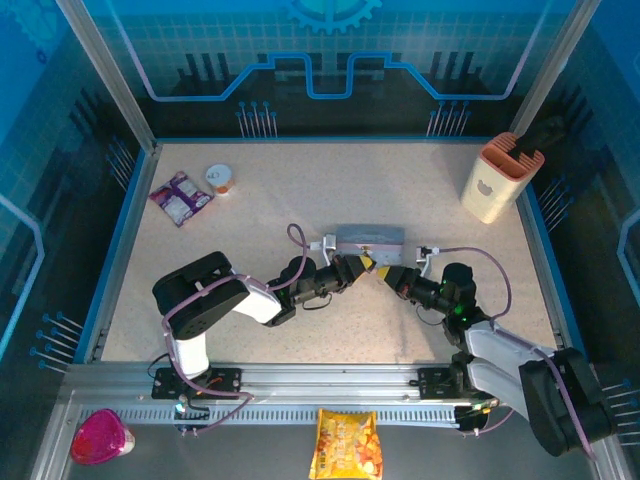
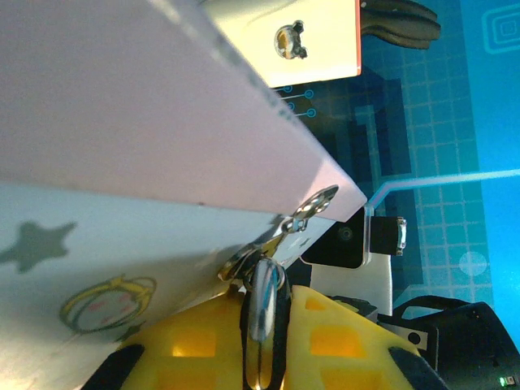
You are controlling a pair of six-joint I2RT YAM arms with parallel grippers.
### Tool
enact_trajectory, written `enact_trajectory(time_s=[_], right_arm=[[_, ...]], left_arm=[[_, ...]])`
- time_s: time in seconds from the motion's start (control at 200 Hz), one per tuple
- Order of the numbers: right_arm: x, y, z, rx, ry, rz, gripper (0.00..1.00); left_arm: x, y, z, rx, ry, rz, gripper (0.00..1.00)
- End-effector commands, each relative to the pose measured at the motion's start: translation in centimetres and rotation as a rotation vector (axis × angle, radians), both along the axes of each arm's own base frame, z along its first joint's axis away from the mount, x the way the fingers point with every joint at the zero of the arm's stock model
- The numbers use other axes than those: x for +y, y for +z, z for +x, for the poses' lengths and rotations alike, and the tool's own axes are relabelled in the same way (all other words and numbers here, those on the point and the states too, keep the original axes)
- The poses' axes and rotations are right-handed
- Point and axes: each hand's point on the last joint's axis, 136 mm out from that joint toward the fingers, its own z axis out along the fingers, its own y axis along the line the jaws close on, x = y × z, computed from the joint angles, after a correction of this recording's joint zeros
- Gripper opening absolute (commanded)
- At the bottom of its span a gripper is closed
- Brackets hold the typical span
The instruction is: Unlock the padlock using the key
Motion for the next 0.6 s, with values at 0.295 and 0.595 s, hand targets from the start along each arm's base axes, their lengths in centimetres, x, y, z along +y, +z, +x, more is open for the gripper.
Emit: enact_trajectory(time_s=[0.295,0.595], right_arm=[[-1.9,2.9,2.7,-0.107,-0.148,0.015,0.0],[-2.6,1.7,2.4,-0.066,-0.185,-0.005,0.0]], left_arm=[[-4.2,7.5,-11.7,-0.197,-0.523,-0.187,0.0],[-3.7,8.6,-11.7,-0.236,-0.506,-0.199,0.0]])
